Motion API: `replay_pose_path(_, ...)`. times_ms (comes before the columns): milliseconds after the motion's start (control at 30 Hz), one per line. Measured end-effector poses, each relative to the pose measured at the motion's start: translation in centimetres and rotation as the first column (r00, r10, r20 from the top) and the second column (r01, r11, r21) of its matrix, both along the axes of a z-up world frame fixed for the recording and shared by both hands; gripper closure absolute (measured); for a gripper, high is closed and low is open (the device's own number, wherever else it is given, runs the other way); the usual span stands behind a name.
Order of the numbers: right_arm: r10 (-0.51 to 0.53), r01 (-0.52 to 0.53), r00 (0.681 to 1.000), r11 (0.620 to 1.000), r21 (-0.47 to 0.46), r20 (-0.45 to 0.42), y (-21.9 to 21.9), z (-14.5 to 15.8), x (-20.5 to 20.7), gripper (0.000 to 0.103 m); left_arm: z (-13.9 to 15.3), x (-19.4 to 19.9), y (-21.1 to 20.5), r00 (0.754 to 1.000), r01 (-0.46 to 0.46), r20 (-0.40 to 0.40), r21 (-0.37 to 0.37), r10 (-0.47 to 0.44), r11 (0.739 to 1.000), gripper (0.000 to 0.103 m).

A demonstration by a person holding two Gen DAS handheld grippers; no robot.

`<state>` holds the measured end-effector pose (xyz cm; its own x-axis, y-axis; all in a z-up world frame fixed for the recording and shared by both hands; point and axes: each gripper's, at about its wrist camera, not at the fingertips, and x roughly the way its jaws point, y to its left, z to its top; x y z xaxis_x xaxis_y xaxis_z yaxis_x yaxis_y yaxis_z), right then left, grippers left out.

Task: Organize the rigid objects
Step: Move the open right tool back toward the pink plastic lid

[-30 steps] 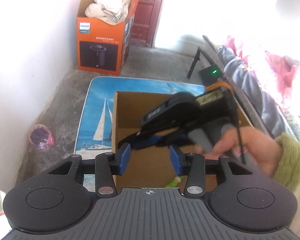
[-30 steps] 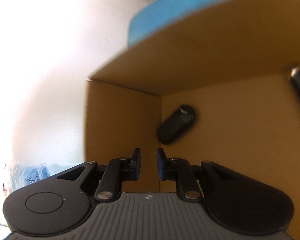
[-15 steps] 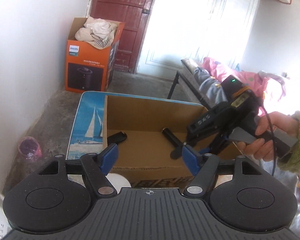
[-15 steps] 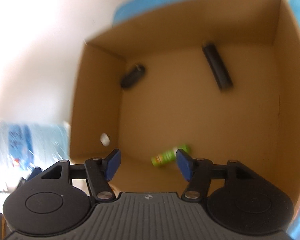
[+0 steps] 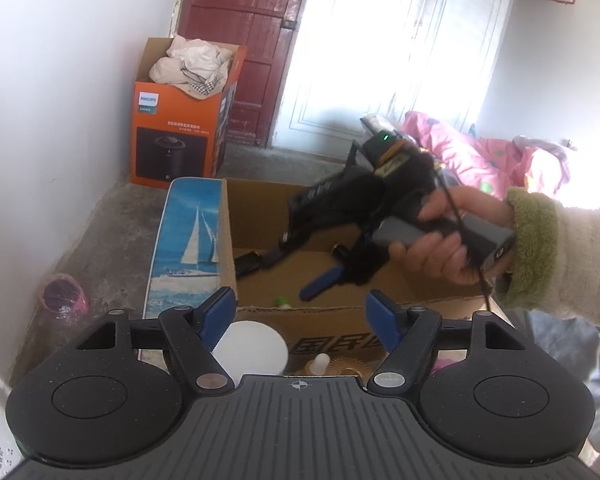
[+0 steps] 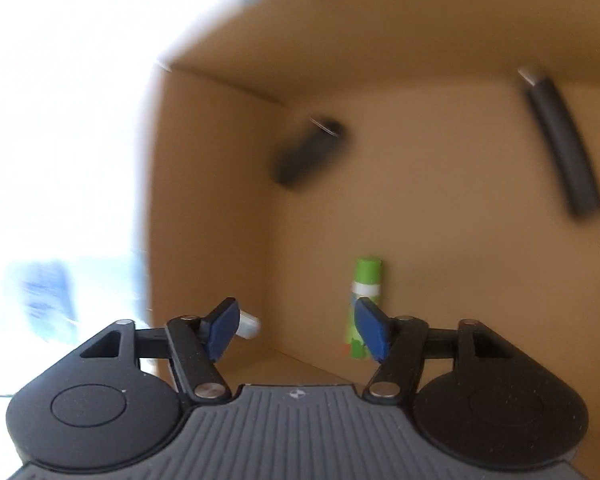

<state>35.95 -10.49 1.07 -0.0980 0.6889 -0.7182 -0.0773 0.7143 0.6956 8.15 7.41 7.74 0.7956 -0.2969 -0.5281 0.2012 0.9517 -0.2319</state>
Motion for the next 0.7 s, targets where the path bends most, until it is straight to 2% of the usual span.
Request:
replay_pose_path(100,-0.009,0.009,1.000,1.000,0.000,0.008,-0.7,1.0,0.2,0.028,-0.5,0.1,0.4,1.000,-0.004,0.000,0.001,0.004,1.000,0.031)
replay_pose_path(267,-0.050,0.050,0.999,0.999,0.002,-0.018,-2.5,1.1,-0.3,0.028,-1.2,0.7,1.1,1.000,-0.011,-0.003,-0.018,0.011,1.000,0.031)
replay_pose_path(400,-0.090,0.090,0.996,0.996,0.024,0.000,-3.1,1.0,-1.3,0.028,-1.3,0.7,1.3,1.000,-0.012,-0.003,-0.021,0.012,1.000,0.031)
replay_pose_path(567,-0.133,0.122,0.985,0.988,0.098,0.110,-5.4,3.8,-4.5,0.028,-0.9,-0.3,1.1,1.000,-0.005,0.016,-0.023,0.006,1.000,0.031)
replay_pose_path(700,-0.182,0.145,0.959,0.974,0.177,0.217,-8.2,7.4,-9.0,0.028,-0.5,-1.6,0.8,0.999,0.005,0.035,-0.035,-0.004,0.999,0.031)
